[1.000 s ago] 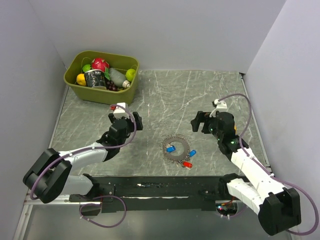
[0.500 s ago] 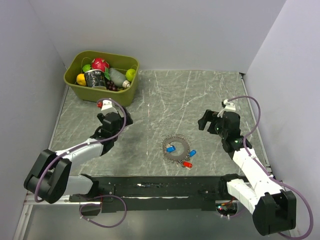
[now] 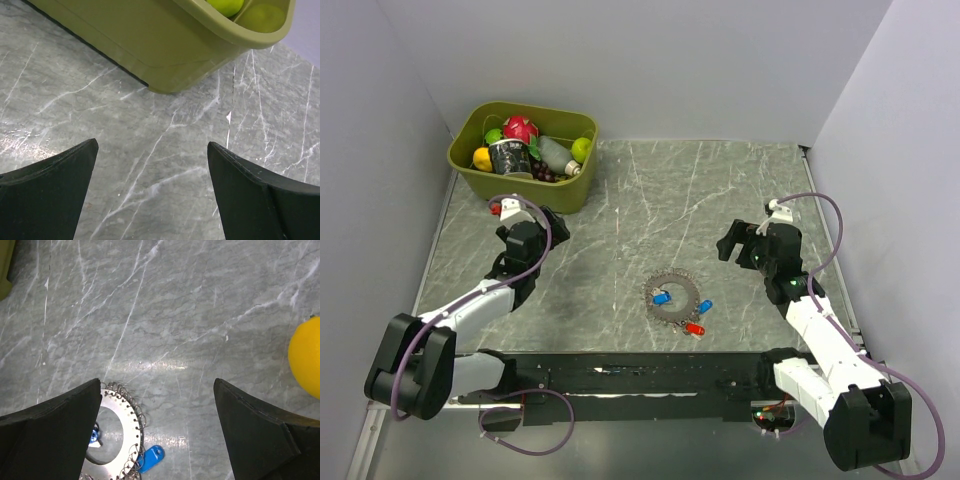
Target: Put the keys on the keyring
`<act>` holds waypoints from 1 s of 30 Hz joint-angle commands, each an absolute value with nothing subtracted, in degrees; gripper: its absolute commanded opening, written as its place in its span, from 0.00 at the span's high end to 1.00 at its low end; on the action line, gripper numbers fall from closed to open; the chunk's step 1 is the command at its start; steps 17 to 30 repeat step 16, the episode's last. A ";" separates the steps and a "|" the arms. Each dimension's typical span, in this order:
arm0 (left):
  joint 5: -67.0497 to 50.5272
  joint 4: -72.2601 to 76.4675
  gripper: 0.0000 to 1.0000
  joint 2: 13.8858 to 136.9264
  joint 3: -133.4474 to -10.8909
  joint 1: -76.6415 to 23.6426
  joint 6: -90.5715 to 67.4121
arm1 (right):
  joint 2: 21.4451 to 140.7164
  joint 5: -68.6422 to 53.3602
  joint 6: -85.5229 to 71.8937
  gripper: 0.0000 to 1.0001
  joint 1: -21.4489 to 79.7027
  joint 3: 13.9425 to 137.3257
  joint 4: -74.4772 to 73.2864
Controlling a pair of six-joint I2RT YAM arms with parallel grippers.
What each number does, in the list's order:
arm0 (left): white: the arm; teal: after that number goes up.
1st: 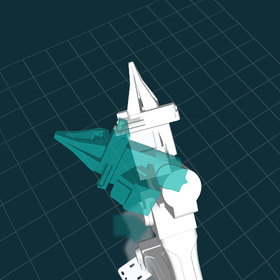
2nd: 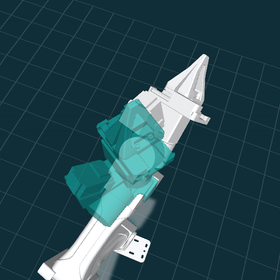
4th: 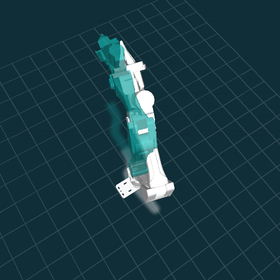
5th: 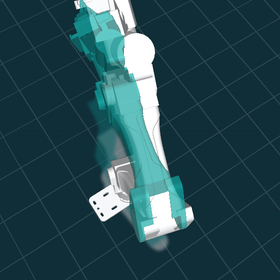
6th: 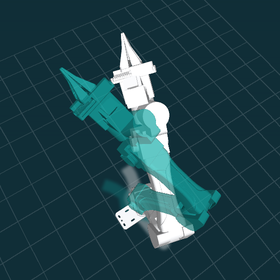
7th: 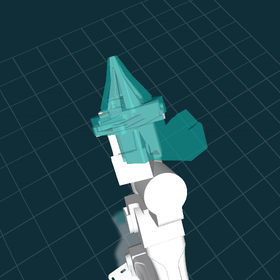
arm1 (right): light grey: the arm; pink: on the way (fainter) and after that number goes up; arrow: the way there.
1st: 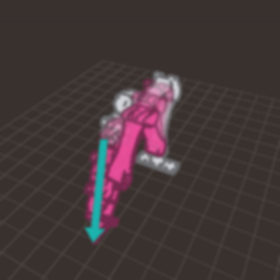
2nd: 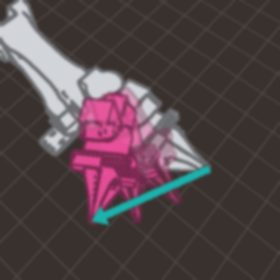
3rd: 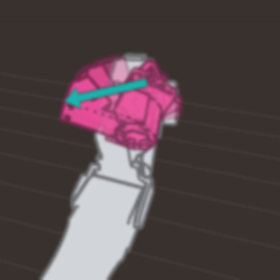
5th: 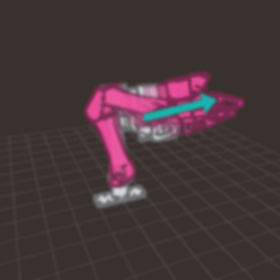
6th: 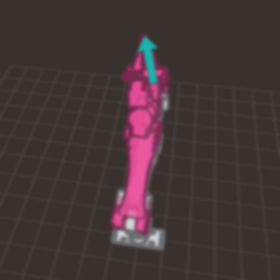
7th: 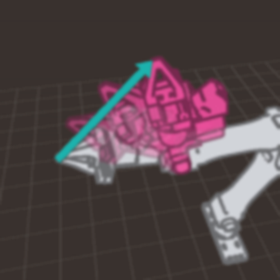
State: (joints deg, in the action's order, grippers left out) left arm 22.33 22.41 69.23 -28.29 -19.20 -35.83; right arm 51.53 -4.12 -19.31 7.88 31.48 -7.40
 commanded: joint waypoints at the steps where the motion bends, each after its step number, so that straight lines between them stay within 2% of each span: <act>1: 22.06 24.17 0.04 67.85 -28.21 -18.81 -36.91 | 50.80 -4.48 -19.77 0.00 7.47 31.29 -6.42; 30: 25.48 28.64 0.04 64.52 -26.20 -18.81 -33.14 | 47.11 -6.25 -18.20 0.00 7.56 29.89 -1.06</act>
